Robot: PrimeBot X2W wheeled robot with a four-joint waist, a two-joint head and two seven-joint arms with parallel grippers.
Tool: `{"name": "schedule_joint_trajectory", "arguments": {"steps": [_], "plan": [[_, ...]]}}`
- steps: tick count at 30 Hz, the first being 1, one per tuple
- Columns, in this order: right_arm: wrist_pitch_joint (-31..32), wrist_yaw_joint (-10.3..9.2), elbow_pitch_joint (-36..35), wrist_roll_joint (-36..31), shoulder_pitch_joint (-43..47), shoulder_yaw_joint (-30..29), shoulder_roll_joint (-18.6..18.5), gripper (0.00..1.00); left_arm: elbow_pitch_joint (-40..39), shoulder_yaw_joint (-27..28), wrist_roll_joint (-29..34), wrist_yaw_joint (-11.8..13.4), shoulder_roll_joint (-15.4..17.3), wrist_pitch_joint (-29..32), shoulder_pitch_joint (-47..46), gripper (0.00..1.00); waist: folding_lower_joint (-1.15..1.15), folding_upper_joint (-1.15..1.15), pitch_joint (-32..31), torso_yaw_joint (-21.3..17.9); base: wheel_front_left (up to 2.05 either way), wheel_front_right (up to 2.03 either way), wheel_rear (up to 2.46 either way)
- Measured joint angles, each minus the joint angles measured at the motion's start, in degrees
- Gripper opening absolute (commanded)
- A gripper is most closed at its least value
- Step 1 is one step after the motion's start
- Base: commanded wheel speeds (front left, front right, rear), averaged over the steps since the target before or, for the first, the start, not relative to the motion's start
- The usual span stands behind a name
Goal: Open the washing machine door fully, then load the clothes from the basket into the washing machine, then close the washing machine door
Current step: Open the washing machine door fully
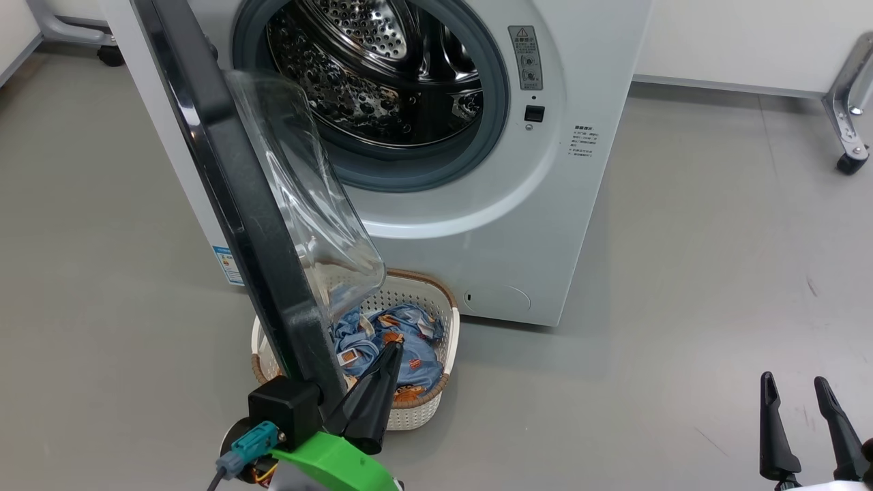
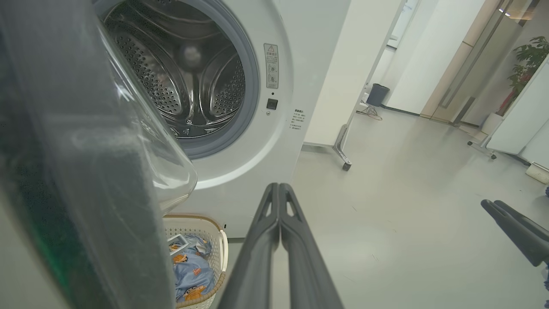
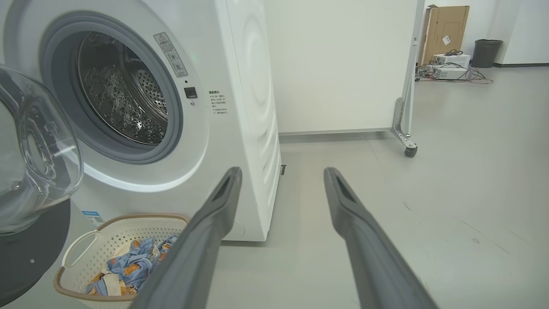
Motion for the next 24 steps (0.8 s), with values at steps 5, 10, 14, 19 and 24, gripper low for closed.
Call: {"name": "schedule_joint_trajectory", "arguments": {"steps": [5, 10, 14, 19, 24], "plan": [[0.00, 0.00, 0.07, 0.02, -0.01, 0.08, 0.09, 1.00, 1.32, 1.01, 0.73, 0.93, -0.01, 0.04, -0.65, 0.00, 0.00, 0.00, 0.08, 0.07, 0.00, 0.00, 0.00], [0.00, 0.00, 0.05, 0.07, -0.01, 0.10, 0.09, 1.00, 3.32, 1.67, 0.75, 1.53, -0.01, 0.03, -1.09, 0.00, 0.00, 0.00, 0.21, 0.01, 0.00, 0.00, 0.00], [0.00, 0.00, 0.05, 0.07, -0.01, 0.10, 0.08, 1.00, 4.99, 2.11, 1.52, 2.01, 0.16, 0.00, -1.10, 0.00, 0.00, 0.00, 0.36, 0.02, 0.00, 0.00, 0.00], [0.00, 0.00, 0.07, 0.07, 0.00, 0.10, 0.07, 1.00, 6.77, 3.05, 1.54, 2.97, 0.14, -0.58, -1.18, 0.00, 0.00, 0.00, 0.55, 0.26, 0.00, 0.00, 0.00], [0.00, 0.00, 0.07, 0.07, 0.00, 0.22, 0.03, 1.00, 8.23, 3.15, 1.66, 3.55, 0.13, -1.25, -1.33, 0.00, 0.00, 0.00, 0.71, 0.70, 0.00, 0.00, 0.00]]}}
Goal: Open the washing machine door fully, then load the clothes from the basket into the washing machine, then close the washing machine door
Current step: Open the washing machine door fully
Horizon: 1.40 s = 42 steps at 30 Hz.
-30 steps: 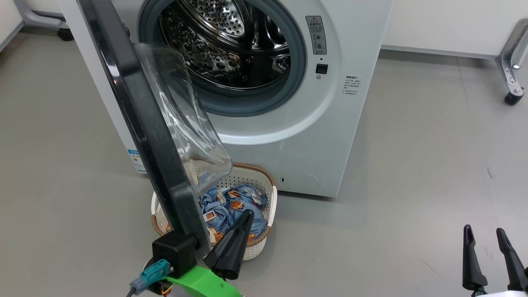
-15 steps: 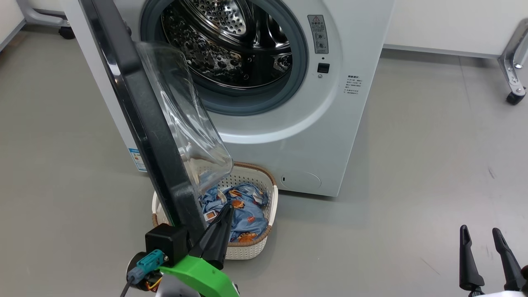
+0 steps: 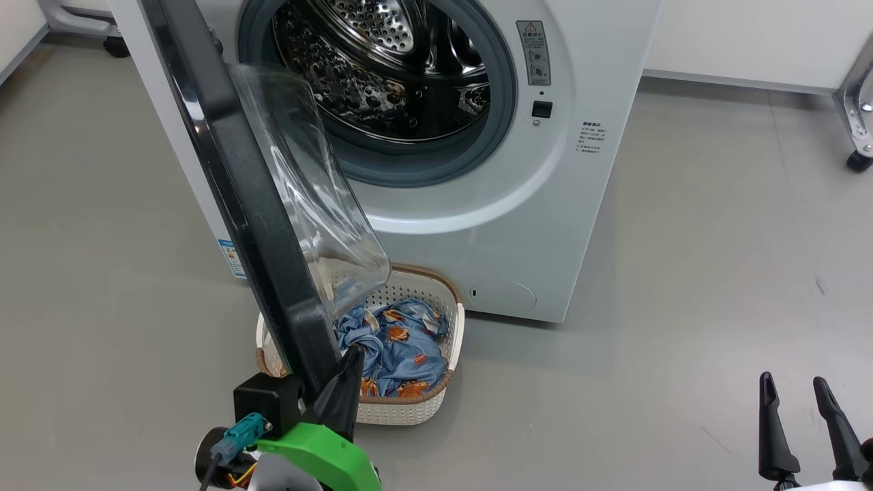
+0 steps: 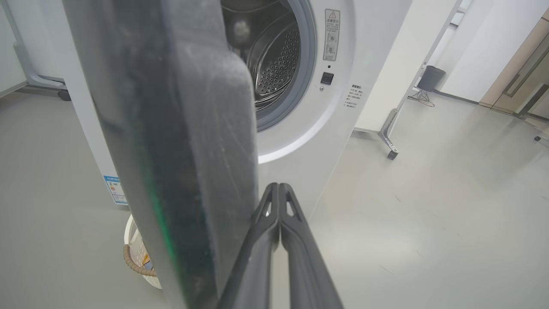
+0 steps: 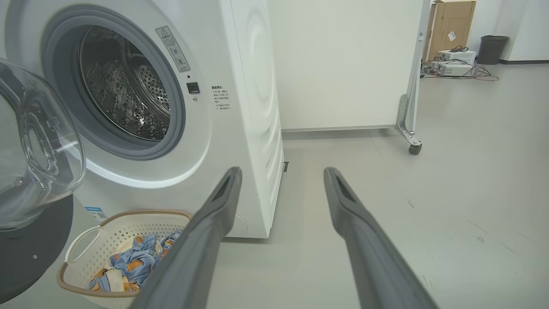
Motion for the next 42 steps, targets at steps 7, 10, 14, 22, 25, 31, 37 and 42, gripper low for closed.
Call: {"name": "schedule_joint_trajectory", "arguments": {"steps": [7, 10, 14, 22, 25, 31, 37, 42], "plan": [[0.00, 0.00, -0.03, 0.02, 0.01, -0.15, 0.00, 1.00, 1.60, 0.09, 0.78, 0.57, -0.03, -1.03, -1.30, 0.00, 0.00, 0.00, 0.34, 0.92, 0.00, 0.00, 0.00], [0.00, 0.00, -0.07, 0.02, 0.01, -0.40, -0.01, 1.00, 2.03, -0.01, 0.87, 0.65, -0.11, -1.25, -1.71, 0.00, 0.00, 0.00, 0.65, 1.51, 0.00, 0.00, 0.00], [0.00, -0.01, -0.08, 0.03, 0.01, -0.60, 0.00, 1.00, 2.46, -0.34, 0.87, 0.65, -0.24, -1.35, -2.36, 0.00, 0.00, 0.00, 1.05, 2.37, 0.00, 0.00, 0.00], [0.00, 0.00, -0.15, 0.46, 0.01, -0.79, 0.02, 1.00, 3.18, -1.13, 0.97, 0.65, -0.38, -1.76, -3.20, 0.00, 0.00, 0.00, 1.85, 4.29, 0.00, 0.00, 0.00], [0.00, 0.00, -0.22, 0.47, 0.00, -0.85, 0.02, 1.00, 3.28, -1.45, 1.49, 0.65, -0.38, -2.11, -3.41, 0.00, 0.00, 0.00, 2.24, 5.34, 0.00, 0.00, 0.00], [0.00, 0.00, -0.31, 0.47, -0.02, -0.92, 0.02, 1.00, 3.47, -1.80, 2.03, 0.66, -0.40, -2.25, -4.01, 0.00, 0.00, 0.00, 3.04, 7.87, 0.00, 0.00, 0.00], [0.00, 0.00, -0.31, 0.51, -0.14, -0.67, -0.04, 1.00, 3.61, -1.80, 2.37, 0.93, -0.40, -2.34, -4.74, 0.00, 0.00, 0.00, 3.68, 10.78, 0.00, 0.00, 0.00], [0.00, 0.00, -0.25, 0.54, -0.14, -0.31, -0.18, 1.00, 3.68, -1.57, 2.43, 1.38, -0.40, -2.82, -4.82, 0.00, 0.00, 0.00, 3.96, 13.28, 0.00, 0.00, 0.00]]}}
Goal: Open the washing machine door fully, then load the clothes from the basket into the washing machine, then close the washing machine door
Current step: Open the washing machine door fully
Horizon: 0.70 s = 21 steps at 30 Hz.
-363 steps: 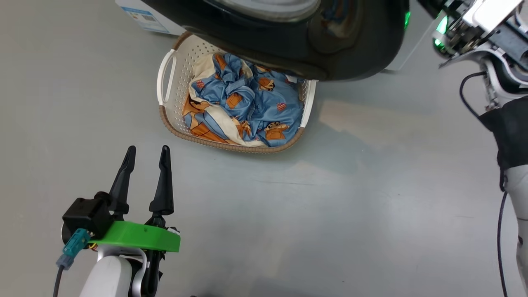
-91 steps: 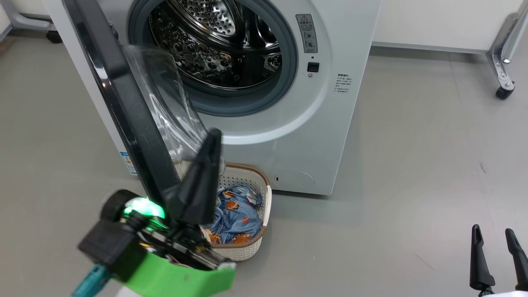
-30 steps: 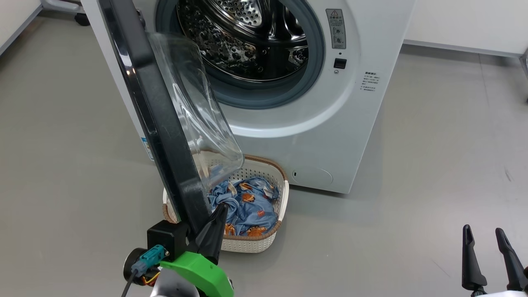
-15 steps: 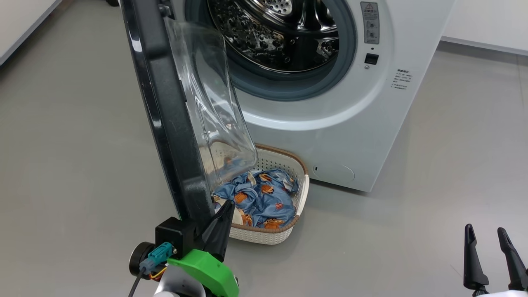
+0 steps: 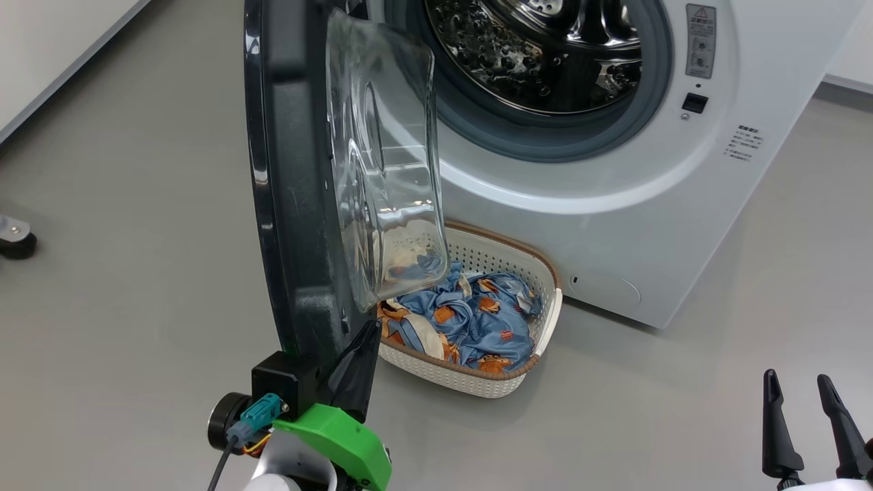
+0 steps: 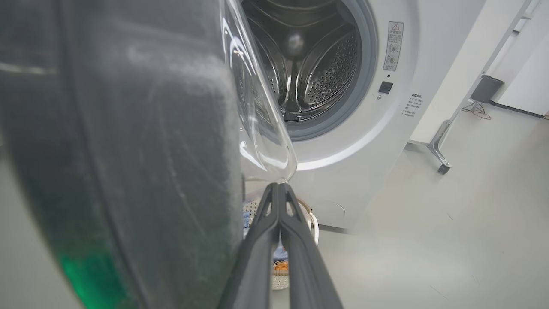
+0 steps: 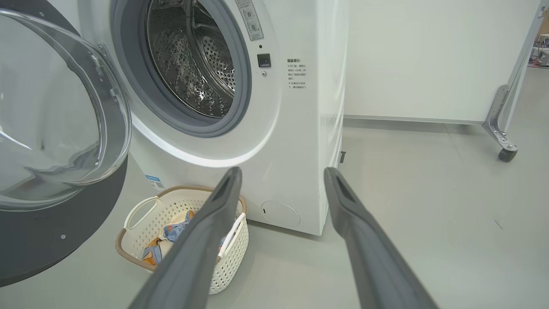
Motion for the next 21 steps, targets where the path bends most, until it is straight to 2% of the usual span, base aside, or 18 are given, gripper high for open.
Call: {"name": "schedule_joint_trajectory", "arguments": {"steps": [12, 21], "plan": [[0.00, -0.01, 0.15, 0.00, -0.18, 1.26, -1.18, 1.00, 1.44, 3.23, -0.01, 0.82, -0.08, -1.86, 0.01, 0.00, 0.00, 0.00, 0.57, 5.19, 0.00, 0.00, 0.00], [0.00, 0.00, 0.74, 0.00, -1.49, 3.58, -3.18, 1.00, 2.45, 8.09, -0.18, 2.09, -0.15, -4.81, 0.00, 0.00, 0.00, 0.00, 1.53, 6.17, 0.00, 0.00, 0.00]]}}
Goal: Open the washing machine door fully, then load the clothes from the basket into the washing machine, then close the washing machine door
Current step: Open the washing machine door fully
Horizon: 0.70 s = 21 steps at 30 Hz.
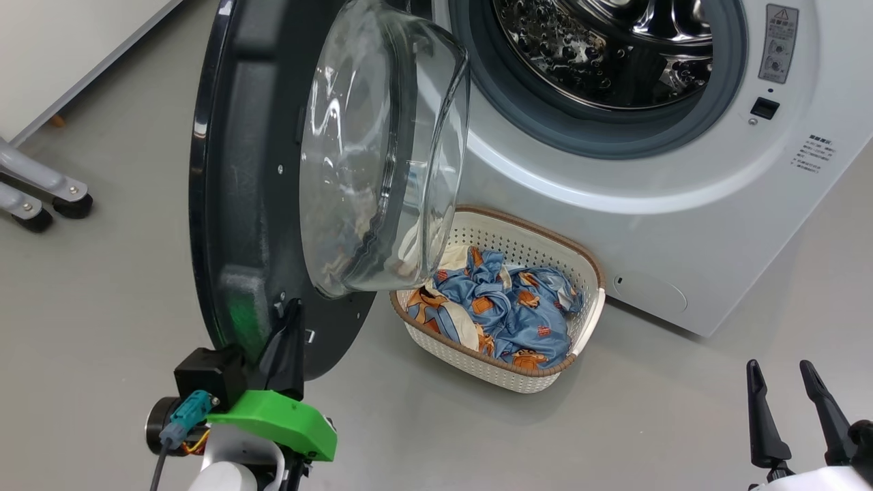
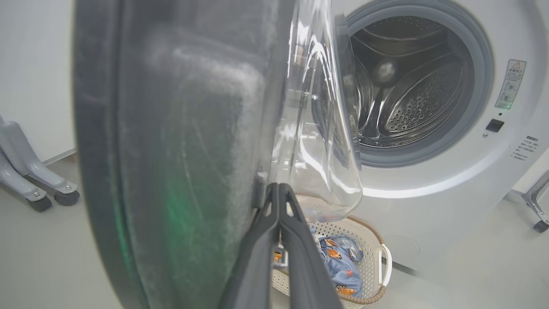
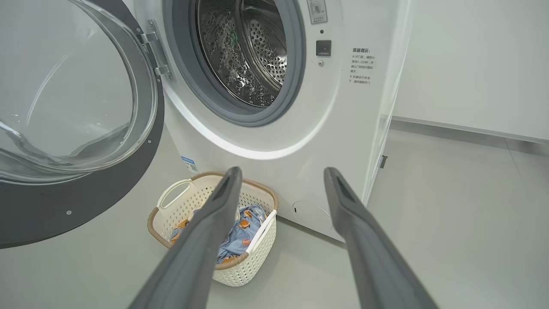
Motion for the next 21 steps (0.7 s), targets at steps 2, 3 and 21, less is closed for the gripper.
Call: {"name": "schedule_joint_trajectory", "arguments": {"steps": [2, 3, 21], "plan": [[0.00, 0.00, 0.29, 0.00, -0.20, 0.53, -0.22, 1.00, 0.80, 1.10, 0.00, 0.03, -0.14, -0.73, -0.02, 0.00, 0.00, 0.00, 0.03, 0.05, 0.00, 0.00, 0.00], [0.00, 0.00, 0.32, 0.00, -0.27, 0.77, -0.31, 1.00, 1.22, 1.64, 0.00, 0.13, -0.14, -0.76, -0.02, 0.00, 0.00, 0.00, 0.03, 0.05, 0.00, 0.00, 0.00], [0.00, 0.00, 0.78, 0.00, -0.71, 1.00, -2.58, 1.00, 12.02, 10.18, -0.68, 0.53, -0.87, -4.77, -7.16, 0.00, 0.00, 0.00, 0.94, -0.57, 0.00, 0.00, 0.00]]}}
